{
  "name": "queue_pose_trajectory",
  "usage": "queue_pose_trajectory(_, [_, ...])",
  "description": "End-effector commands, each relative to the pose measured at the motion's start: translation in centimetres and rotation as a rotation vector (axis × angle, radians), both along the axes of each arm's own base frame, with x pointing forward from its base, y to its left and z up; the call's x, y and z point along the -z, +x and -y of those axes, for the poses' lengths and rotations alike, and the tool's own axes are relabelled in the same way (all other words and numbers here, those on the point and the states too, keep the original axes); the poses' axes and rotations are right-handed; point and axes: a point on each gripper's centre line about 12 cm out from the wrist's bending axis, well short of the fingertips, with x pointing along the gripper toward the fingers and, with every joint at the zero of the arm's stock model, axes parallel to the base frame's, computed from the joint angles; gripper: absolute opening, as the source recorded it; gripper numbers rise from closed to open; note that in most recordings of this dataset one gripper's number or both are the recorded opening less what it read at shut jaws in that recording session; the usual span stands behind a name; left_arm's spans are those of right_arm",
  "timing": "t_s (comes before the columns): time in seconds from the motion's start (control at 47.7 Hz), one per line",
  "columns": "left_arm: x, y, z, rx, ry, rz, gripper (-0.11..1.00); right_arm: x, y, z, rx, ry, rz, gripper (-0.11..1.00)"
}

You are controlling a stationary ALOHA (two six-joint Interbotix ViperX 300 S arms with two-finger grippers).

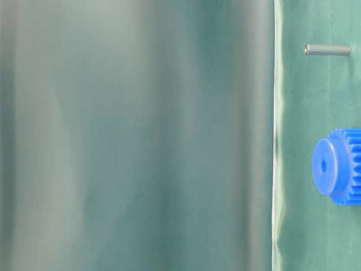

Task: Insert the shaft placed at a random location into the center hole of the medium gear at another random location.
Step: 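Move the right gripper toward the silver shaft beside the gear, then lower the open right gripper around the upright silver shaft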

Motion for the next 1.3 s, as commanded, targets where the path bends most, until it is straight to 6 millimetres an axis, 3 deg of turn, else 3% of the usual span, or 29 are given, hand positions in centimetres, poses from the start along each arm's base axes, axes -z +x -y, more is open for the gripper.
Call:
queue_pose_trajectory(0.0, [-0.8, 0.5, 0.0, 0.000, 0.007, 0.003, 0.00, -0.6, 0.2, 0.1, 0.004, 0.006, 0.017, 0.01])
queue_pose_trajectory(0.21, [-1.0, 0.4, 0.0, 0.000, 0.003, 0.011, 0.00, -0.1, 0.9, 0.5, 0.023, -0.001, -0.011, 0.01])
queue_pose_trajectory(0.461, [-1.1, 0.3, 0.0, 0.000, 0.004, 0.012, 0.00, 2.2, 2.4, 2.2, 0.097, 0.009, -0.089, 0.03])
queue_pose_trajectory(0.566, [-1.1, 0.3, 0.0, 0.000, 0.003, 0.014, 0.00, 3.5, 3.4, 2.9, 0.123, 0.013, -0.125, 0.22])
queue_pose_trajectory(0.755, [-1.0, 0.3, 0.0, 0.000, 0.003, 0.011, 0.00, 6.9, 5.5, 4.2, 0.163, 0.016, -0.210, 0.77])
queue_pose_trajectory(0.817, [-1.0, 0.3, 0.0, 0.000, 0.003, 0.011, 0.00, 8.2, 6.1, 4.7, 0.178, 0.019, -0.237, 0.89])
queue_pose_trajectory(0.922, [-1.0, 0.4, 0.0, 0.000, 0.003, 0.009, 0.00, 9.9, 6.8, 5.4, 0.196, 0.025, -0.276, 0.82])
queue_pose_trajectory(1.279, [-0.8, 0.4, 0.0, 0.000, 0.004, 0.000, 0.00, 14.0, 8.0, 7.0, 0.247, 0.044, -0.331, 0.82])
